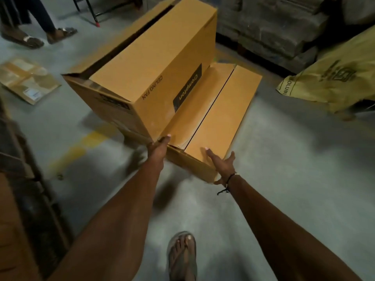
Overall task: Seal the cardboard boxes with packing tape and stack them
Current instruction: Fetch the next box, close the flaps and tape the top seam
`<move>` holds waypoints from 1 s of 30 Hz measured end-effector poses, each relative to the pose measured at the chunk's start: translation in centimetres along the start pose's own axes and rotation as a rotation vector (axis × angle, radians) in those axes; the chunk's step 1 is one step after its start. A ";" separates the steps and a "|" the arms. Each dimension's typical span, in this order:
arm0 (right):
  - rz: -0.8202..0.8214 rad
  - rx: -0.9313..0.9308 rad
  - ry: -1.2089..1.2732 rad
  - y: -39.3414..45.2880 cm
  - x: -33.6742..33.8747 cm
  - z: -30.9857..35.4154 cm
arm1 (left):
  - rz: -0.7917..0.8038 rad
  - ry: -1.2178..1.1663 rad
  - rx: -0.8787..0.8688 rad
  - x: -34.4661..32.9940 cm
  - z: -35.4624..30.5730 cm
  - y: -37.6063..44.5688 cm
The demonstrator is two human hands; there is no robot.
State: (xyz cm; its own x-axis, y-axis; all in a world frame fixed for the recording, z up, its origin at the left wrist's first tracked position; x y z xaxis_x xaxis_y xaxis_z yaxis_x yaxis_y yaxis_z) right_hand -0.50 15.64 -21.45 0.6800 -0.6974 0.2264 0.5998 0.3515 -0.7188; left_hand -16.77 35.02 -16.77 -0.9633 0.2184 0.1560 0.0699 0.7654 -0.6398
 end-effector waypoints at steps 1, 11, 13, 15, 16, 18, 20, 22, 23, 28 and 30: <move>0.002 0.002 -0.002 0.3 -0.1 -0.6 | -0.018 -0.001 -0.003 -0.3 0.1 0.4; 0.067 0.192 0.142 -0.4 2.4 -1.7 | 0.045 0.211 -0.127 -1.9 1.1 0.9; 0.072 0.212 0.120 -0.8 4.7 -2.6 | 0.151 0.340 -0.061 -2.4 1.6 0.1; 0.072 0.235 0.080 -1.6 7.4 -3.4 | 0.287 0.510 -0.011 -3.5 2.1 -1.4; 0.071 0.231 0.052 -2.2 8.7 -3.8 | 0.325 0.568 0.007 -3.9 2.4 -2.3; 0.087 0.203 0.002 -3.6 11.3 -4.8 | 0.369 0.638 0.068 -5.0 2.9 -4.4; 0.103 0.195 -0.030 -5.5 13.8 -5.6 | 0.442 0.703 0.142 -6.3 3.7 -7.0; 0.102 0.175 -0.043 -7.7 16.4 -6.6 | 0.493 0.742 0.174 -7.3 4.6 -10.5; 0.092 0.163 -0.039 -8.9 17.7 -7.1 | 0.469 0.734 0.150 -7.6 4.9 -12.3; 0.027 0.079 0.042 -15.3 23.7 -10.6 | 0.414 0.714 0.006 -8.4 6.6 -20.5; -0.004 0.069 0.052 -18.4 25.8 -11.8 | 0.442 0.687 0.008 -8.5 7.6 -23.7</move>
State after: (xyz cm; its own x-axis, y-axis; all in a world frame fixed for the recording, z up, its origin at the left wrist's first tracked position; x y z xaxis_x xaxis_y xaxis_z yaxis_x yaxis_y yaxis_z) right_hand 1.02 -16.26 -10.13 0.6560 -0.7295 0.1938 0.6314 0.3897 -0.6704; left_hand -12.24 10.42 -8.61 -0.4731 0.8235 0.3130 0.4019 0.5179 -0.7551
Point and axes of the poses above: each hand's wrist, its own y-axis towards the middle knuckle, its own x-axis out of the back of the hand, z = x × y, the point moved 4 cm from there along y, towards the middle knuckle, and after that the axes turned 10 degrees about -y, right-handed, at the moved point
